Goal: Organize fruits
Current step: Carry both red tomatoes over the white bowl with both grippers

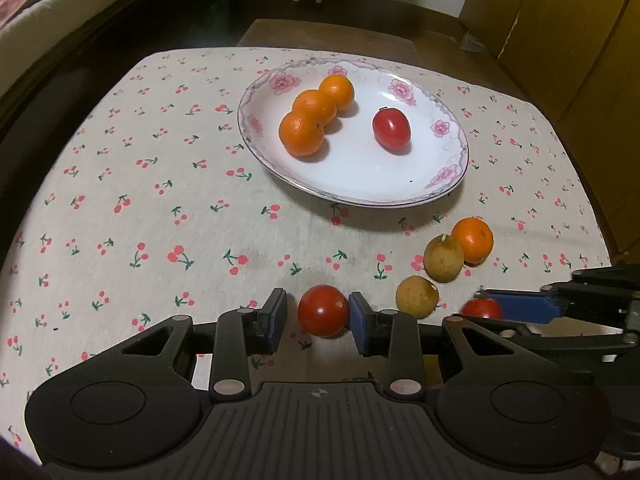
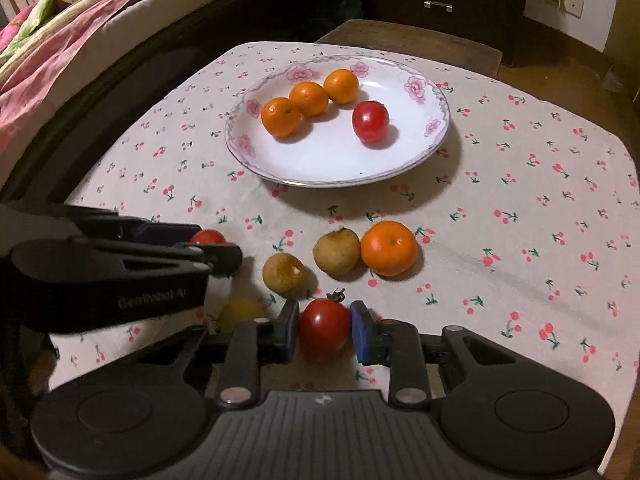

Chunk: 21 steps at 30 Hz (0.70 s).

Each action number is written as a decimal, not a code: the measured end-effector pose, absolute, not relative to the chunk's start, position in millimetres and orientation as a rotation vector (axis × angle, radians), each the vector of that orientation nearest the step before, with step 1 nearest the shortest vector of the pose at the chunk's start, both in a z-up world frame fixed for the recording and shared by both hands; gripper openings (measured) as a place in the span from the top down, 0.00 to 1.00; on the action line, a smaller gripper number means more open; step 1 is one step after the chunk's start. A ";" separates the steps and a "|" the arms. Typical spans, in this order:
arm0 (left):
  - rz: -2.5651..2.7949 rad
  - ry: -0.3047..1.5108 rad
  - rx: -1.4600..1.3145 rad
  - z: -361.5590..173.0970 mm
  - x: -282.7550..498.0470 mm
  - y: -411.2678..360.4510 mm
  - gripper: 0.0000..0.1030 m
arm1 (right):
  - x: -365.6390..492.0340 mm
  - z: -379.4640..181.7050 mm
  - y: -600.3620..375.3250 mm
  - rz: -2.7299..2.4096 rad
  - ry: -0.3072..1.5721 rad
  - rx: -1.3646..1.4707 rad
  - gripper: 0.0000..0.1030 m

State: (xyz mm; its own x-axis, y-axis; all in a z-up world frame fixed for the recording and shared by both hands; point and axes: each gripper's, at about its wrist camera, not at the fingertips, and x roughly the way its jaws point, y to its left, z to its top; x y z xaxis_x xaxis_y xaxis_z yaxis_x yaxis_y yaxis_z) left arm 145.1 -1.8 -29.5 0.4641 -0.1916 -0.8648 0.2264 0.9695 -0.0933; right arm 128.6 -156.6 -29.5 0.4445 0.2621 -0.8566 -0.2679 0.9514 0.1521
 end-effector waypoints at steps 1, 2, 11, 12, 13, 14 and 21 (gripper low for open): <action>-0.258 1.059 0.034 -29.1 144.6 -1.0 0.59 | 126.2 -27.8 -158.6 0.326 1.058 -0.006 0.72; -0.259 1.061 0.031 -28.9 144.0 0.1 0.59 | 125.0 -26.9 -159.6 0.325 1.059 -0.006 0.72; -0.259 1.062 0.030 -29.3 141.8 0.3 0.53 | 113.0 -32.8 -172.3 0.311 1.094 0.011 0.72; -0.260 1.061 0.031 -29.6 142.1 -0.5 0.51 | 112.8 -33.4 -173.7 0.313 1.091 0.020 0.72; -0.262 1.061 0.032 -30.0 142.6 -1.8 0.46 | 113.1 -33.2 -174.9 0.313 1.091 0.024 0.72; -0.266 1.061 0.033 -30.6 143.1 -3.3 0.40 | 113.4 -33.3 -176.0 0.318 1.093 0.025 0.72; -0.269 1.050 0.080 -33.1 143.1 -13.7 0.36 | 108.6 -33.2 -183.7 0.307 1.085 0.046 0.72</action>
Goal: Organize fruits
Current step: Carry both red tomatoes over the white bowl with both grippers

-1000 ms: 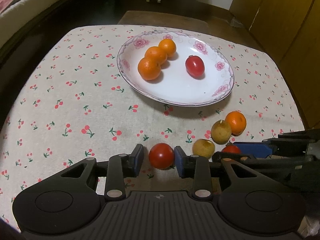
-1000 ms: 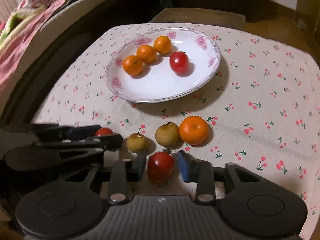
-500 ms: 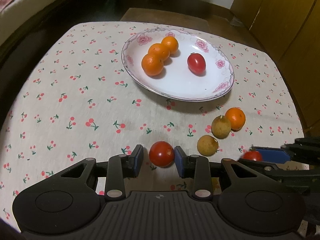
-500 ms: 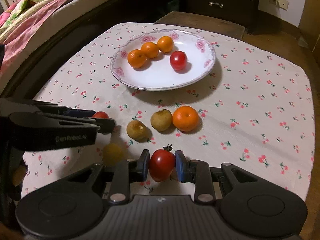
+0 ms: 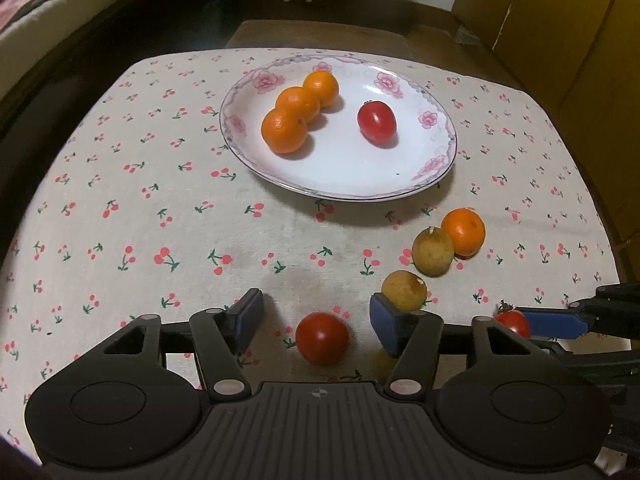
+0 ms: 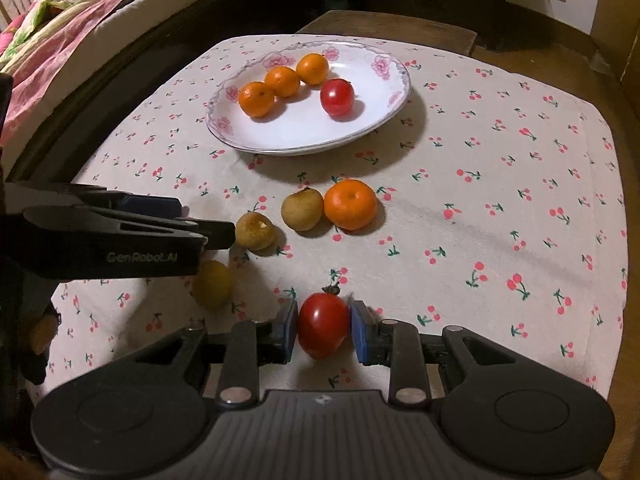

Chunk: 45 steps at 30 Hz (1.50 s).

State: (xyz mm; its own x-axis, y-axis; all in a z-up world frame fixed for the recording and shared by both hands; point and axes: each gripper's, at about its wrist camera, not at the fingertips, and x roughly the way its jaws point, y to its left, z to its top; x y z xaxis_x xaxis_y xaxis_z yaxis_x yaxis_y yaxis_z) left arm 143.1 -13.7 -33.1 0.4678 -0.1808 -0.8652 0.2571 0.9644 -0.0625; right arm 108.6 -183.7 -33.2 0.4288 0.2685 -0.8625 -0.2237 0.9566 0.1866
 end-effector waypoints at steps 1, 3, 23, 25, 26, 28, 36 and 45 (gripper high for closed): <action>-0.269 1.050 0.081 -33.0 143.0 -13.2 0.38 | 108.0 -33.2 -184.5 0.302 1.082 0.049 0.72; -0.264 1.048 0.081 -32.7 143.2 -11.8 0.43 | 106.5 -32.8 -183.8 0.287 1.076 0.045 0.72; -0.255 1.065 0.078 -29.5 132.0 -7.9 0.63 | 103.3 -33.2 -177.3 0.305 1.067 0.017 0.73; -0.253 1.064 0.083 -29.5 130.6 -8.1 0.62 | 104.5 -33.7 -178.4 0.303 1.067 0.024 0.73; -0.253 1.065 0.082 -29.7 129.8 -7.7 0.62 | 105.0 -33.8 -178.3 0.301 1.066 0.025 0.73; -0.249 1.070 0.080 -30.1 128.2 -6.6 0.56 | 105.2 -33.7 -177.7 0.299 1.064 0.023 0.73; -0.232 1.057 0.104 -30.5 127.2 -8.6 0.62 | 104.6 -33.0 -175.7 0.290 1.058 -0.004 0.73; -0.231 1.052 0.094 -24.9 125.6 -7.3 0.67 | 102.9 -27.9 -174.8 0.311 1.051 -0.001 0.74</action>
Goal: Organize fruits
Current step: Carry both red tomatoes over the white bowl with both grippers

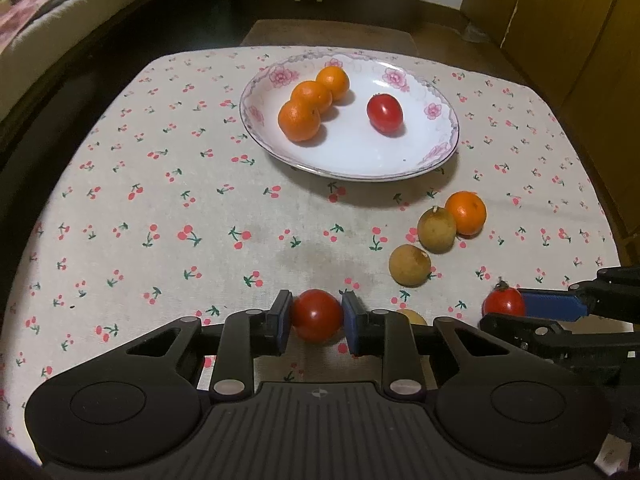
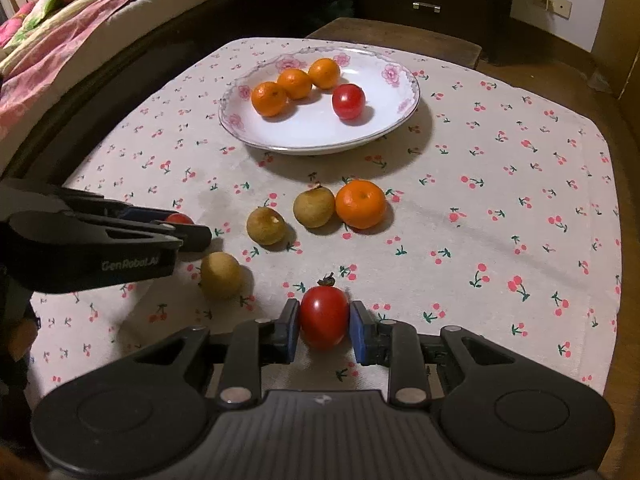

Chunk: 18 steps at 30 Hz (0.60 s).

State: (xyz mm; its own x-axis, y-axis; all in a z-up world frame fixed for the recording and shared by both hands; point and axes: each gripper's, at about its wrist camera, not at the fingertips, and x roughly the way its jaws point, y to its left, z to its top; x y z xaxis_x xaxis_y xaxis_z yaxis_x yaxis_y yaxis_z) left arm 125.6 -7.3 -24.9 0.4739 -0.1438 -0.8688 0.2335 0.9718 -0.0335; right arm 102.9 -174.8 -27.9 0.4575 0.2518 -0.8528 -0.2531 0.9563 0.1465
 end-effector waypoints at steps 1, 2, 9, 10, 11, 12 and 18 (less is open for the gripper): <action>-0.232 1.051 0.088 -23.4 125.6 -6.6 0.67 | 102.5 -26.8 -175.4 0.311 1.047 0.003 0.74; -0.235 1.051 0.081 -21.7 125.9 -6.1 0.67 | 102.3 -25.6 -176.0 0.313 1.045 0.006 0.74; -0.248 1.037 0.053 -11.6 130.2 -8.3 0.67 | 107.9 -13.8 -180.2 0.318 1.011 0.049 0.74; -0.250 1.035 0.049 -10.3 132.0 -9.1 0.67 | 109.7 -12.0 -180.9 0.319 1.005 0.056 0.74; -0.251 1.032 0.049 -9.1 133.4 -9.8 0.67 | 112.5 -9.7 -181.7 0.319 0.998 0.062 0.74; -0.252 1.029 0.051 -7.8 135.5 -11.2 0.67 | 115.1 -7.7 -182.0 0.318 0.991 0.067 0.74; -0.253 1.006 0.057 -0.1 149.5 -16.4 0.67 | 133.0 2.3 -179.2 0.324 0.960 0.082 0.74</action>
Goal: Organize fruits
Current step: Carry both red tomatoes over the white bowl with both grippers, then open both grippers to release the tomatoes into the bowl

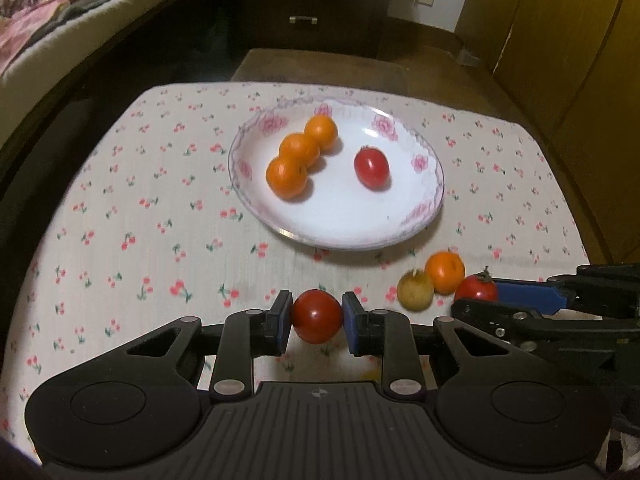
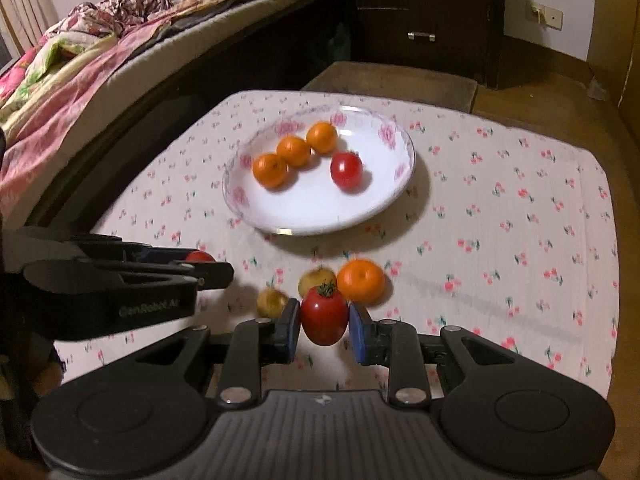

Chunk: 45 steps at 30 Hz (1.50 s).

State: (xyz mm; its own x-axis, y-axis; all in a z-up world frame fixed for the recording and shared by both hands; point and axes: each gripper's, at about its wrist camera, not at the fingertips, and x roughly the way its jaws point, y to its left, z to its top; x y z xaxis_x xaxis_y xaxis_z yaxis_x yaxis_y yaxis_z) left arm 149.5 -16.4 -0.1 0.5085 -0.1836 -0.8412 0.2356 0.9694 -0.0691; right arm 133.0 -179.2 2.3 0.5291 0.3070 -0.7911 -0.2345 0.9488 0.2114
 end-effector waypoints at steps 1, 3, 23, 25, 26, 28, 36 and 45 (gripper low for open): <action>-0.252 1.003 0.057 0.9 152.2 -17.0 0.67 | 135.9 3.2 -178.2 0.325 0.958 0.083 0.73; -0.253 1.000 0.054 2.1 157.2 -17.6 0.67 | 140.2 4.4 -177.2 0.328 0.953 0.086 0.74; -0.241 0.986 0.050 1.0 204.9 -30.1 0.67 | 197.9 4.2 -178.4 0.327 0.922 0.104 0.73; -0.240 0.989 0.045 -0.5 209.7 -30.5 0.67 | 203.2 2.2 -178.9 0.326 0.922 0.108 0.73; -0.239 0.989 0.045 -1.3 211.6 -30.4 0.68 | 205.3 1.6 -178.9 0.327 0.922 0.107 0.73; -0.234 0.993 0.046 -3.6 215.3 -30.6 0.68 | 209.7 -0.8 -178.9 0.329 0.924 0.109 0.73; -0.218 1.011 0.039 -10.5 223.2 -27.6 0.68 | 220.7 -12.1 -177.6 0.343 0.937 0.119 0.73; -0.213 1.008 0.034 -11.4 225.2 -26.3 0.64 | 222.0 -14.4 -178.1 0.344 0.938 0.140 0.73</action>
State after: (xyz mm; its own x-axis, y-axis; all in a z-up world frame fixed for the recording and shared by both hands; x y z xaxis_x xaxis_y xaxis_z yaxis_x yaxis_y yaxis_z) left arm 225.2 -26.3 -11.4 0.5146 -0.1611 -0.8422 0.1926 0.9788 -0.0695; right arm 222.0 -178.1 -14.4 0.5416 0.3491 -0.7647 -0.2281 0.9366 0.2660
